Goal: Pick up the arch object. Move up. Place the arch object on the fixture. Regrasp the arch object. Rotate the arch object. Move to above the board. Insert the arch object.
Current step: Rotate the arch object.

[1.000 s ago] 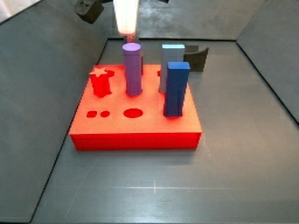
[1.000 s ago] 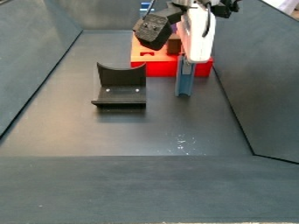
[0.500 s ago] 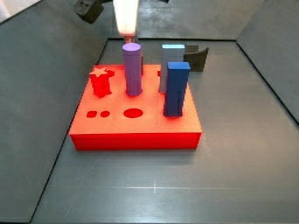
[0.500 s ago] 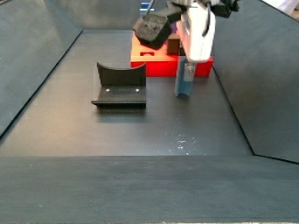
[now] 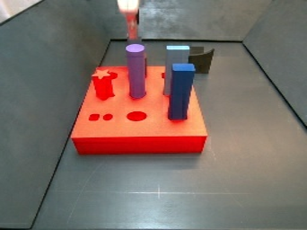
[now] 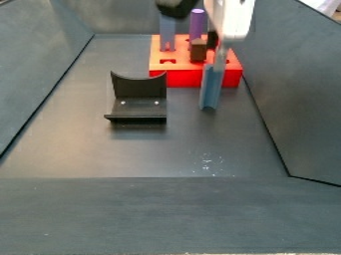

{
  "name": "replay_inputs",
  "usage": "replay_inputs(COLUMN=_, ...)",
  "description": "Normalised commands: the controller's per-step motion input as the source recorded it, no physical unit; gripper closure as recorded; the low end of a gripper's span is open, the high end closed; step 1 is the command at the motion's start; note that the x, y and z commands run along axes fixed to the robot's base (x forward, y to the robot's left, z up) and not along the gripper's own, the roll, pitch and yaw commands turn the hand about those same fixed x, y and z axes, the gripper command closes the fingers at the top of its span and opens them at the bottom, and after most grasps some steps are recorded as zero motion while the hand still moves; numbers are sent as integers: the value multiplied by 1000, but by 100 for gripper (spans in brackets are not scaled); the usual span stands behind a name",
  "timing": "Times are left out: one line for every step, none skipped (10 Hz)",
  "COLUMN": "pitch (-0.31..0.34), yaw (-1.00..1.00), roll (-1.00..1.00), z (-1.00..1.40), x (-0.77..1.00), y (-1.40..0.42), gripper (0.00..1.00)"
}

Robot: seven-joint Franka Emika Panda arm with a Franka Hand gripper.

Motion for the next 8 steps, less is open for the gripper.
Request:
replay_inputs(pitch=48, yaw=-36, roll=-78, z=242, x=-10, y=6, gripper=0)
replay_inputs(pitch=8, yaw=1000, roll=-13, z=0, x=0, y=0, gripper=0)
replay_inputs(pitch=7, yaw=1000, roll=-13, z=-71, x=18, y=-3, gripper=0)
replay_inputs(pitch=6, yaw=1000, roll=-13, z=-55, x=24, y=-7, gripper=0)
replay_inputs(pitch=5, yaw=1000, roll=-14, z=-45, x=28, y=-6, gripper=0)
replay_inputs(pitch=5, yaw=1000, roll=-14, z=-40, x=30, y=-5, gripper=0)
replay_inputs(pitch=5, yaw=1000, roll=-15, z=-38, x=30, y=-5, gripper=0)
replay_inputs(pitch=5, yaw=1000, roll=-16, z=-34, x=32, y=-5, gripper=0)
